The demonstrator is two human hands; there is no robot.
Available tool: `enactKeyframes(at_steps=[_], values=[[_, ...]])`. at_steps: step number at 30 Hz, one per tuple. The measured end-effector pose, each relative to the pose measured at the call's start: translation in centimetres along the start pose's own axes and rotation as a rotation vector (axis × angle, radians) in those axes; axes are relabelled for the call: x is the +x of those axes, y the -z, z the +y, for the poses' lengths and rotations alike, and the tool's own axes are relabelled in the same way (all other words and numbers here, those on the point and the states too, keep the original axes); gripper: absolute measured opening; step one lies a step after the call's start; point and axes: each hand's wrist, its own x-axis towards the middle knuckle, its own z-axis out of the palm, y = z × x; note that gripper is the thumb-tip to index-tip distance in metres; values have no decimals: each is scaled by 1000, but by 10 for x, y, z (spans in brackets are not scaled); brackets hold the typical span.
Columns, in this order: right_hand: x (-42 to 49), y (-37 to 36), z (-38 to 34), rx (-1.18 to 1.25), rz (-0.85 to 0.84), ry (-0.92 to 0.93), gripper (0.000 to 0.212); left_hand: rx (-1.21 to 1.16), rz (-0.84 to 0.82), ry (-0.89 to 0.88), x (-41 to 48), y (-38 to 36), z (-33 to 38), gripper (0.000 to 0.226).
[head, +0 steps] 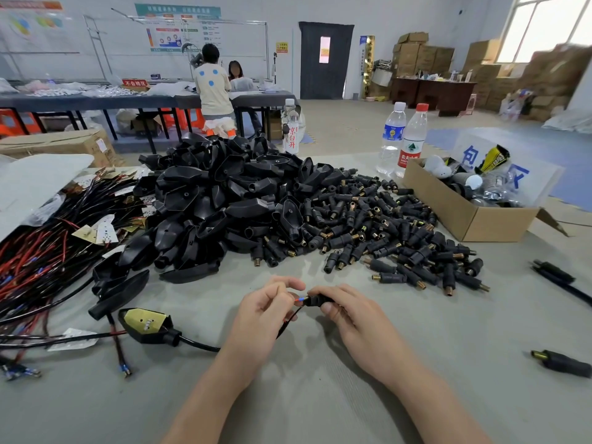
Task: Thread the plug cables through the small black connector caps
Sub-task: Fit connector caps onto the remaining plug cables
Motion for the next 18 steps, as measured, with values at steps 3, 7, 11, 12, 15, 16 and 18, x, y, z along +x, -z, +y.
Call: enactKeyframes(at_steps=[3, 7, 11, 12, 15, 16, 18], values=[[0, 0, -1, 3, 5, 2, 26, 11, -15, -16, 0, 0, 0, 27], [0, 1, -2, 10, -5, -13, 27, 3, -49, -20, 0, 1, -1, 29], [0, 1, -2, 17, -2, -13, 27, 7, -59, -25, 2, 1, -2, 31], [0, 0, -1, 18, 3, -13, 27, 18, -58, -22, 2, 1, -3, 28], [0, 0, 1, 10, 22, -16, 28, 41, -56, -17, 3, -1, -7, 29], [0, 0, 1, 10, 28, -15, 28, 52, -57, -22, 3, -2, -8, 31], [0, -1, 2, 14, 37, -8, 29, 65, -57, -41, 4, -3, -11, 34]])
